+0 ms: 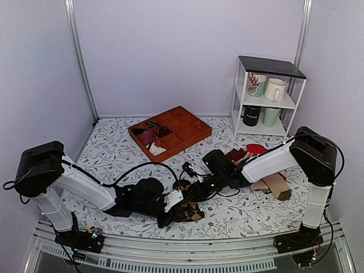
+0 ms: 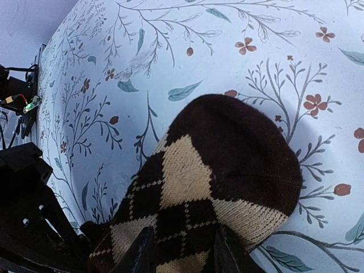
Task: Roll the socks
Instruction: Roll a pair of socks at the center of the board.
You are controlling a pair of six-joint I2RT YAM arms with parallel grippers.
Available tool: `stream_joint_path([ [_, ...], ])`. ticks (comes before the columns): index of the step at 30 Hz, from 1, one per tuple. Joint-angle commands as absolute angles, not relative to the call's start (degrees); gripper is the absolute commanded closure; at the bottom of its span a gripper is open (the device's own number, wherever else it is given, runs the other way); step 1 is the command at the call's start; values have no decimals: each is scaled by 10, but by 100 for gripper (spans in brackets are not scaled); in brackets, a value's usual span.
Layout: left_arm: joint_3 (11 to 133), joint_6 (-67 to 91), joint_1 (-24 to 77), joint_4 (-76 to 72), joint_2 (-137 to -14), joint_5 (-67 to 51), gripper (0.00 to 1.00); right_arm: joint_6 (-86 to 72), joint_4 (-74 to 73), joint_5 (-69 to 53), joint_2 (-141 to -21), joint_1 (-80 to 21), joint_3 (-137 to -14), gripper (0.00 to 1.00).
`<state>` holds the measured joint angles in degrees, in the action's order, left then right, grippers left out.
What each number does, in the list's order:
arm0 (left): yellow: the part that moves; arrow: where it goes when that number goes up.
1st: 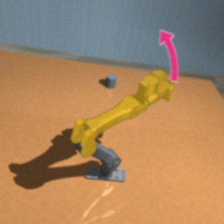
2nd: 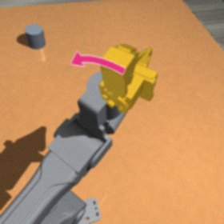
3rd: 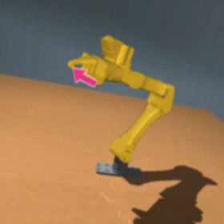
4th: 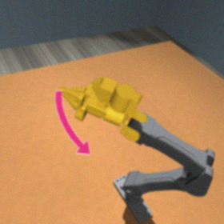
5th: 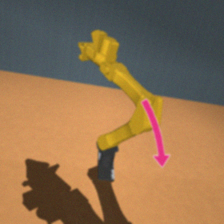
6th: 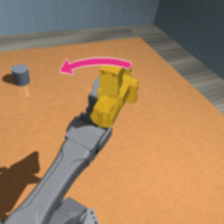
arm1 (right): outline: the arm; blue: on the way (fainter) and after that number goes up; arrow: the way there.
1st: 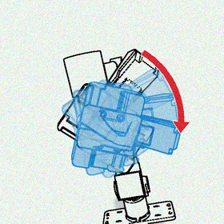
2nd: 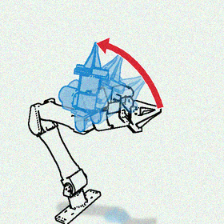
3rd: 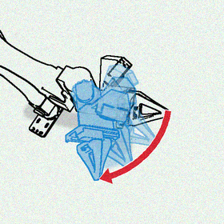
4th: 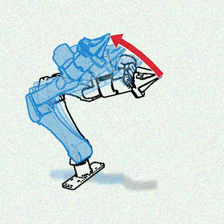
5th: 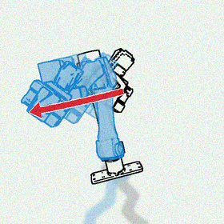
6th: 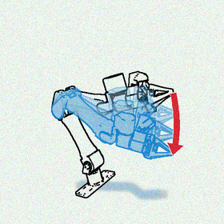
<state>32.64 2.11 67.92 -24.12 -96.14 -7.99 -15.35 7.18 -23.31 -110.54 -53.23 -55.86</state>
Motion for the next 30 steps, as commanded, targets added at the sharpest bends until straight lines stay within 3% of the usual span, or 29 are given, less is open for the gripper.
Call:
stream_joint_path([
  [1,328,83,638,-192,-1000,-149,100,-151,7,-232,-1147,-536,-535,63],
  [16,338,246,571,-140,-1112,-250,100,-151,8,-243,-1139,-536,-523,62],
  [30,282,301,570,-156,-1120,-244,100,-63,18,-137,-986,-526,-498,47],
])
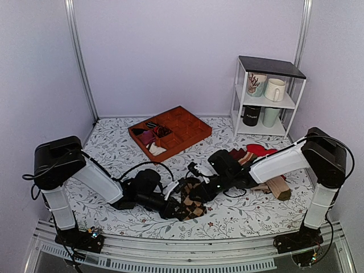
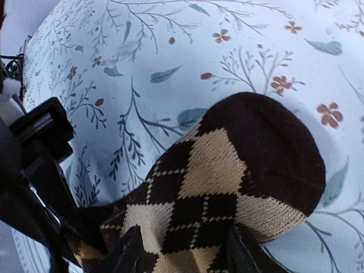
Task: Roll the socks
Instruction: Roll a pair of socks at the center of the board.
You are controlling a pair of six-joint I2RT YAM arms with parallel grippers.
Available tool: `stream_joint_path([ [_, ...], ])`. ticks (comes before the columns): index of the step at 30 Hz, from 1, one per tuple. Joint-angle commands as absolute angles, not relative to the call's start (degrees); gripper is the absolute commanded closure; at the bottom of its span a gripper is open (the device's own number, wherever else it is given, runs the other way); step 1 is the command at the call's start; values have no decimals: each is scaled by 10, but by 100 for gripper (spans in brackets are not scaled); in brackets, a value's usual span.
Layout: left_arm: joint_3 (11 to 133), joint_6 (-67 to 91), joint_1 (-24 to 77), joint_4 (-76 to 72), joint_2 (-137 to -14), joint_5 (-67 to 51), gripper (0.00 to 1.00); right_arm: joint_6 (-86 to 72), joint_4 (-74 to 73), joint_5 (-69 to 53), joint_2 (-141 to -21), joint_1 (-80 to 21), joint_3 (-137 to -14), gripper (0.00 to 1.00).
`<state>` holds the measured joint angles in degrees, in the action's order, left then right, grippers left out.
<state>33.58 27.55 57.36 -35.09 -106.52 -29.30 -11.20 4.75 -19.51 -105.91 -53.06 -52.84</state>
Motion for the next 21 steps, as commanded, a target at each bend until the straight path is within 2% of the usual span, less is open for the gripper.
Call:
stream_joint_path([
  [1,282,301,570,-156,-1120,-244,100,-44,30,-131,-965,-525,-485,46],
  [5,283,298,570,-155,-1121,-245,100,19,105,-168,-889,-525,-411,35],
  [7,284,297,570,-155,-1121,-244,100,34,119,-193,-870,-525,-394,33],
  [9,285,296,570,-155,-1121,-245,100,46,140,-245,-854,-528,-374,26],
  [11,286,293,570,-153,-1121,-245,100,56,176,-282,-843,-536,-347,24],
  [21,290,283,569,-149,-1121,-247,100,116,262,-288,-903,-559,-312,23],
])
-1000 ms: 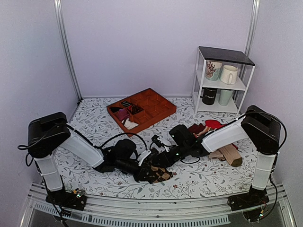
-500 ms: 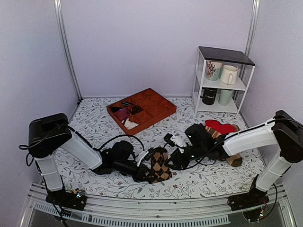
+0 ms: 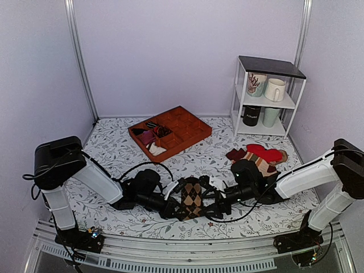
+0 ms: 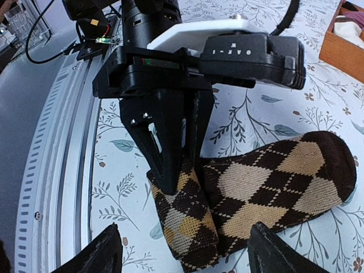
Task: Roll the socks
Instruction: Roll a pair of socks at the center of the board.
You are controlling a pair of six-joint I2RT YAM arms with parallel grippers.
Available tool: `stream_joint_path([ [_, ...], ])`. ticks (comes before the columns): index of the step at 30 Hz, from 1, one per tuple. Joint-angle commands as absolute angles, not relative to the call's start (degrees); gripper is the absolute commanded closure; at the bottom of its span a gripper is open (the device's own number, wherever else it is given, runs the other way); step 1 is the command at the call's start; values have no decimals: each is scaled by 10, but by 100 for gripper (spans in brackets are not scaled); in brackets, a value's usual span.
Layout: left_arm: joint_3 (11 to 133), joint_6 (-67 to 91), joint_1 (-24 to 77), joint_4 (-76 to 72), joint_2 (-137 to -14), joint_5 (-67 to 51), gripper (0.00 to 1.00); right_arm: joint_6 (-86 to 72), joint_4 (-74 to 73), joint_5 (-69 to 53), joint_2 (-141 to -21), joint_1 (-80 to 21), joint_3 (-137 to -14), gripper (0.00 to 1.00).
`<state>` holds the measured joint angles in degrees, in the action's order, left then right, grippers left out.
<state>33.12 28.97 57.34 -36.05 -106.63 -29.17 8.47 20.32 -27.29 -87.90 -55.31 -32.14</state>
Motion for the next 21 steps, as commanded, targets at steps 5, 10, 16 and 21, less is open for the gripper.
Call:
stream_joint_path([
  [5,296,278,569,-147,-1145,-250,100,139,246,-284,-939,-566,-338,23],
  [10,299,276,569,-145,-1147,-250,100,153,214,-284,-972,-593,-359,25],
  [16,299,274,569,-145,-1147,-251,100,143,215,-244,-985,-618,-357,31],
  [21,298,272,569,-147,-1147,-251,100,130,212,-224,-995,-619,-362,39],
])
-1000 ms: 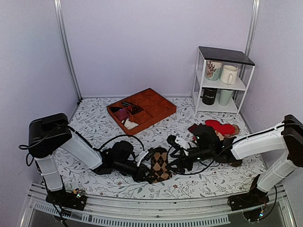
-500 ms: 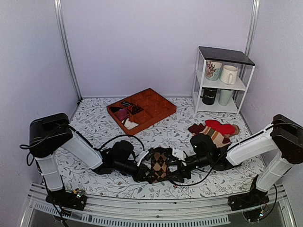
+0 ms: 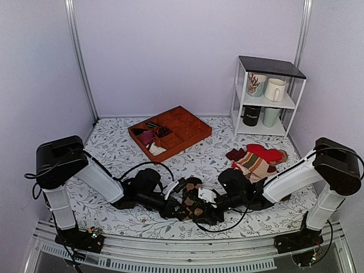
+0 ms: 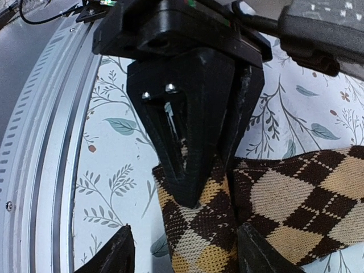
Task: Roll the socks
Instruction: Roll a pair of socks at the center of the board.
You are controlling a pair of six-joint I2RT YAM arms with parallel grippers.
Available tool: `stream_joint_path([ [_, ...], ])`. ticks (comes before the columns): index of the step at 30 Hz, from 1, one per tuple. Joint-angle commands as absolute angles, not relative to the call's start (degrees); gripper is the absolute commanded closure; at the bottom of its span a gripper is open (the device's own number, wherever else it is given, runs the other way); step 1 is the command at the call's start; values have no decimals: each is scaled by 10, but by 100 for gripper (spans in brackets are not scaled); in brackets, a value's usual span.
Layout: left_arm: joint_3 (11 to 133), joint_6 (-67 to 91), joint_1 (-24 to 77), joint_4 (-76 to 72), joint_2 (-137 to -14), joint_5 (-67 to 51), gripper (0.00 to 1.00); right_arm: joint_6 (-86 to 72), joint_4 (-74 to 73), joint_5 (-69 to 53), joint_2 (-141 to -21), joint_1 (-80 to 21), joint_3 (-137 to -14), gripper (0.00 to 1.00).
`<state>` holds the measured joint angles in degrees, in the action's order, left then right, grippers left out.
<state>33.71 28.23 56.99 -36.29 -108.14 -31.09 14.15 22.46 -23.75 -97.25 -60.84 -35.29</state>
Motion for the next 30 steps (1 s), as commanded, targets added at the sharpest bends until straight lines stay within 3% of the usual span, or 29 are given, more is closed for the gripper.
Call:
stream_joint_path([
  [1,298,272,569,-149,-1147,-252,100,129,210,-222,-998,-618,-363,41],
  [9,298,269,569,-167,-1139,-255,100,92,169,-209,-1024,-619,-377,72],
  [12,296,260,570,-178,-1092,-232,93,66,150,-227,-1039,-616,-383,82],
  [15,303,230,571,-180,-1038,-198,93,35,148,-260,-1049,-605,-378,84],
  [17,303,201,573,-189,-996,-173,86,14,148,-277,-1054,-593,-372,84],
  [24,243,60,610,-335,-863,-96,80,-54,139,-353,-1076,-555,-359,85],
  [30,197,-58,649,-474,-867,-99,67,-84,115,-385,-1112,-539,-362,85],
])
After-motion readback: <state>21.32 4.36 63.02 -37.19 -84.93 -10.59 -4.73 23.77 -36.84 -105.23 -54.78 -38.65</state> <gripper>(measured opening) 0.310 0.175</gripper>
